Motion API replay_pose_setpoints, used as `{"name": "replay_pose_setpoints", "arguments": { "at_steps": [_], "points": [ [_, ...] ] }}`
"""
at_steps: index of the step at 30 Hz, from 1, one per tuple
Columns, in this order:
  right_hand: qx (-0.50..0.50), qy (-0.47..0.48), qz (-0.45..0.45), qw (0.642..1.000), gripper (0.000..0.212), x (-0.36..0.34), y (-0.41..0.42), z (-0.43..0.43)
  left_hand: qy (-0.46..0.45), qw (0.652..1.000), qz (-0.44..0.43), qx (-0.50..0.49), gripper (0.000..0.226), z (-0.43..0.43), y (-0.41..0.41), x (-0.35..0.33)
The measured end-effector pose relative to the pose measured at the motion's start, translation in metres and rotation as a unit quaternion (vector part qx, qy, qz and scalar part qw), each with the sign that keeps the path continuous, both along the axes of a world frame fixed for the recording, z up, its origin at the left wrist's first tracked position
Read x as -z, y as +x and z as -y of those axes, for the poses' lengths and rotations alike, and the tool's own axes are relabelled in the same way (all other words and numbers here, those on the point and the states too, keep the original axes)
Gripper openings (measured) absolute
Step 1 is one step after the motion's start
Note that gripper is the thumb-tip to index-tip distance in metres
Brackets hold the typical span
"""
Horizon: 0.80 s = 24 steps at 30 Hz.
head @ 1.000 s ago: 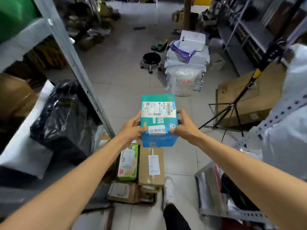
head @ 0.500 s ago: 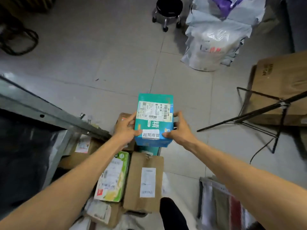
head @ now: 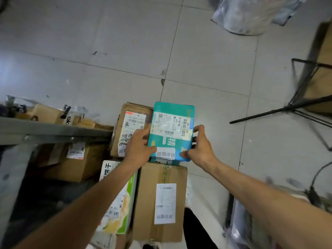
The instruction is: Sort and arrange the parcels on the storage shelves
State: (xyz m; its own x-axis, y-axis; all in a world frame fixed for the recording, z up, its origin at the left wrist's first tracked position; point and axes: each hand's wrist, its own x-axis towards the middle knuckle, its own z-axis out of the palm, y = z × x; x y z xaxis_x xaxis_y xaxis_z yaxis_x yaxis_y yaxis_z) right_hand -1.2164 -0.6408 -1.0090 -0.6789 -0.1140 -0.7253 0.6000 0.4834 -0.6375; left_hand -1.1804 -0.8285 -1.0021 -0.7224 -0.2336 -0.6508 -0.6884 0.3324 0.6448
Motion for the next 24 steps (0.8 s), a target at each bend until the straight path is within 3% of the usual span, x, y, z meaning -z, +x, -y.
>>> {"name": "replay_pose_setpoints", "arguments": {
  "at_steps": [8, 19, 24],
  "points": [
    [-0.041, 0.000, 0.001, 0.999, 0.074, 0.022, 0.011, 0.003, -0.073, 0.995, -0.026, 0.066, 0.075, 0.003, 0.014, 0.020],
    [-0.087, 0.045, 0.017, 0.995, 0.070, 0.013, 0.008, 0.004, -0.049, 0.996, -0.008, 0.068, 0.071, -0.001, 0.016, 0.013],
    [-0.164, 0.093, -0.001, 0.982, 0.076, -0.016, 0.002, 0.001, -0.116, 0.983, -0.002, 0.139, 0.076, 0.001, 0.014, -0.007]
  ]
}}
